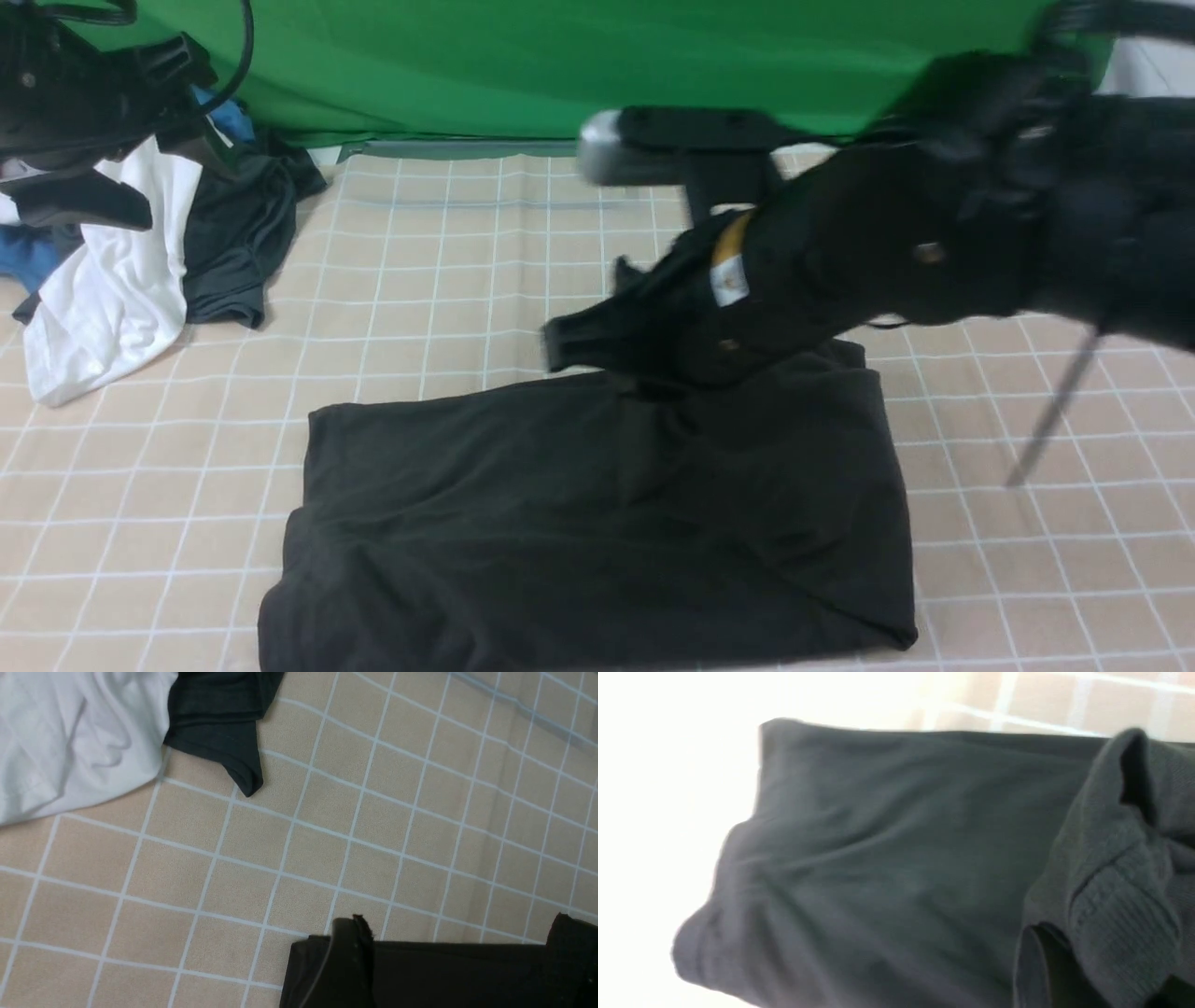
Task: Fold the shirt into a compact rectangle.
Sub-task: 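Fold the right end of the dark garment over onto its left end with the right gripper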
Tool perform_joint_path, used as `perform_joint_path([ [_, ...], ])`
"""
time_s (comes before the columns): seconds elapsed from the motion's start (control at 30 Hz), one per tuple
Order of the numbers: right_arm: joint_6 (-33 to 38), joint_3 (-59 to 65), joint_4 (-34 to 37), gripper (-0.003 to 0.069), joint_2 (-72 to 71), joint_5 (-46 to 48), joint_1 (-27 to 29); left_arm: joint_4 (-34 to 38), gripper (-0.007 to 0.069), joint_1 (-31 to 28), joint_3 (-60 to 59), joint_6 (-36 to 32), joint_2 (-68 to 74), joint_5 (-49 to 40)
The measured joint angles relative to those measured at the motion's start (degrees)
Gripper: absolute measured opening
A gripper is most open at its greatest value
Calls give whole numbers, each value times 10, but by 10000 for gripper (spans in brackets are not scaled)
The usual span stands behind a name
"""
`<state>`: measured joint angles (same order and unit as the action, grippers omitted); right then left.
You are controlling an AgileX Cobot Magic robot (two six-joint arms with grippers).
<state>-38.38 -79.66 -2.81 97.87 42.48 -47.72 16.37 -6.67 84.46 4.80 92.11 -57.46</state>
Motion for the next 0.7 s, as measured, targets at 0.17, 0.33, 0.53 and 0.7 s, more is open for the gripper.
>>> perform_joint_path([
  [0.17,4,-63,8,67,62,4,-31,-1,502,0,0,-2,0,1],
  [0.33,22,-135,24,67,112,15,-53,-1,502,0,0,-2,0,1],
  [0.53,46,-160,35,80,130,1,-67,-2,502,0,0,-2,0,9],
  [0.7,49,-160,39,103,143,-11,-77,-2,502,0,0,-2,0,12],
])
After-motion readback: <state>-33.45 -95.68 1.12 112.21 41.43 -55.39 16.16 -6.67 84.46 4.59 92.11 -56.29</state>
